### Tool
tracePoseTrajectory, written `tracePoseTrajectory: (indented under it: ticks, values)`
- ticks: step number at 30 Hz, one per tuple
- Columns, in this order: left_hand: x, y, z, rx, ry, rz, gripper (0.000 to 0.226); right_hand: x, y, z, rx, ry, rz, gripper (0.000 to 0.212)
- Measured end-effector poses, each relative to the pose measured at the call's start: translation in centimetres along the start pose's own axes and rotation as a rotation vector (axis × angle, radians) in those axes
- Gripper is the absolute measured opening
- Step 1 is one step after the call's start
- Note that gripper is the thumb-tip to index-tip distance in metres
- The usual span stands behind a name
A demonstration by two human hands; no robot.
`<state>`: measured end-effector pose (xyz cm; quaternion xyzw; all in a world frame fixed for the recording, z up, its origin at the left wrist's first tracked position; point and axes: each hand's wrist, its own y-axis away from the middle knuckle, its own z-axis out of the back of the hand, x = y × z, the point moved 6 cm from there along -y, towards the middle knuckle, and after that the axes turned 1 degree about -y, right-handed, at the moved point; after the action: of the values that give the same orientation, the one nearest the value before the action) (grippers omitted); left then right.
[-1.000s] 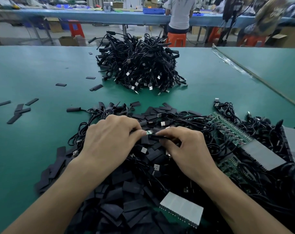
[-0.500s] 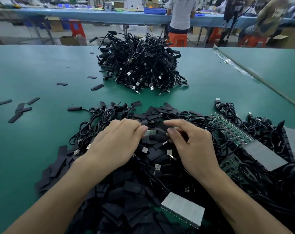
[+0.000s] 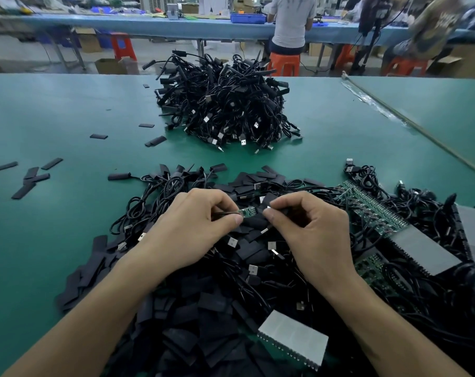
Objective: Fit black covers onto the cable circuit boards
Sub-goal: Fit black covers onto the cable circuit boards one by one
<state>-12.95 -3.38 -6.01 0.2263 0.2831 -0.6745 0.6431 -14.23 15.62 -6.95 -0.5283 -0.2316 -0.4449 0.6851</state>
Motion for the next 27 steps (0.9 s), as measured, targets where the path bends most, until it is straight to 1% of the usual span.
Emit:
tracePoseTrajectory:
  ticks: [3,7,11,19,24,27]
  values:
    - [0.1,0.0,-0.2,0.003,0.003,0.001,0.006,0.1,0.0,0.0,0.020,-0.038,0.007,0.027]
    - [0.3,-0.1,-0.1,-0.019,0.012,-0.005,0.005,-0.1,-0.1,-0.1,0.063,-0.064,-0.039,0.037]
    - [0.2,-0.3,0.0,-0.022,0.036,-0.016,0.006,-0.7,-0.1,-0.2,0.069,-0.134,-0.123,0.032]
    - [0.3,-0.6,0.7,0.030,0.207,-0.055,0.013,-0.8,-0.5,-0.5,0.135,-0.296,-0.142,0.025]
    - [0.7,-0.8,0.8,0.022,0.311,-0.050,0.015,-1.0,-0.5,-0.6,0.145,-0.318,-0.163,0.019]
    - [0.9,-1.0,0.9,0.007,0.364,-0.041,0.016,-1.1,-0.6,-0.6,0.149,-0.329,-0.178,0.020]
